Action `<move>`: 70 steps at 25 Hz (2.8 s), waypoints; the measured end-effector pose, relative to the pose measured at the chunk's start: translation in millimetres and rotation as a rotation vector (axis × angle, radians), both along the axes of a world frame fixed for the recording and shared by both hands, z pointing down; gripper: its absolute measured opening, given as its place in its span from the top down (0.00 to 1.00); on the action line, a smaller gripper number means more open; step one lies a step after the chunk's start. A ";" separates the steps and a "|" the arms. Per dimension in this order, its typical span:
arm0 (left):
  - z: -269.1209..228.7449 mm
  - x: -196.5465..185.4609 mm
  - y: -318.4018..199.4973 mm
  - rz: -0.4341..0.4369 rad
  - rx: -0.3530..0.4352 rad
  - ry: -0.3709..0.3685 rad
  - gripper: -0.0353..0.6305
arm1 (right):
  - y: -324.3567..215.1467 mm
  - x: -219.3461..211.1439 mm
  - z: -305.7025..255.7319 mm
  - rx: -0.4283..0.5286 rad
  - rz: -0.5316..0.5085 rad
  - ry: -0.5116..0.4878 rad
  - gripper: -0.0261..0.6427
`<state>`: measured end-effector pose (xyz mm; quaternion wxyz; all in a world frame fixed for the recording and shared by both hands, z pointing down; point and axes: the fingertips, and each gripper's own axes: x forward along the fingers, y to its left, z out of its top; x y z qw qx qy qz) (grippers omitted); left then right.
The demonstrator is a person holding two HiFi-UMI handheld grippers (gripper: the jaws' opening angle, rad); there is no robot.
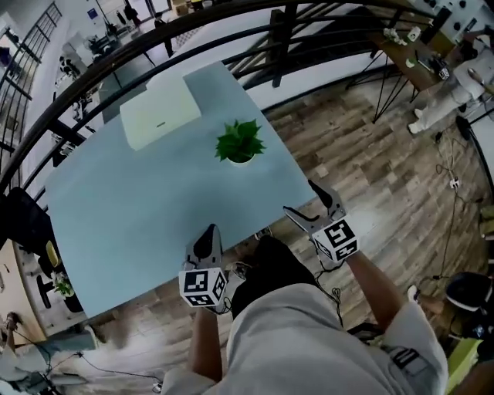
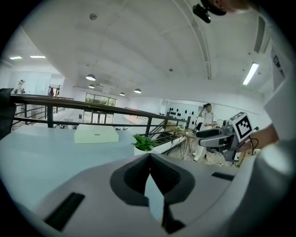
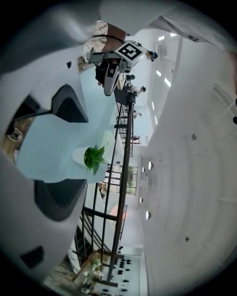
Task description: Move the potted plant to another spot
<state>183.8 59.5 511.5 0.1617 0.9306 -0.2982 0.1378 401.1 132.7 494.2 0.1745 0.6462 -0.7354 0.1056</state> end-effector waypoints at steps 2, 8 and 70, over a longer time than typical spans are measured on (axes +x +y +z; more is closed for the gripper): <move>9.9 3.9 -3.4 0.014 -0.010 -0.024 0.93 | -6.4 2.3 12.2 -0.008 -0.002 -0.015 0.38; 39.3 11.8 -23.8 -0.015 -0.052 -0.104 0.93 | -40.6 5.4 58.4 -0.047 -0.034 -0.078 0.36; 94.3 19.8 -91.9 -0.332 -0.235 -0.259 0.93 | -240.8 -8.3 147.6 -0.119 -0.315 -0.135 0.18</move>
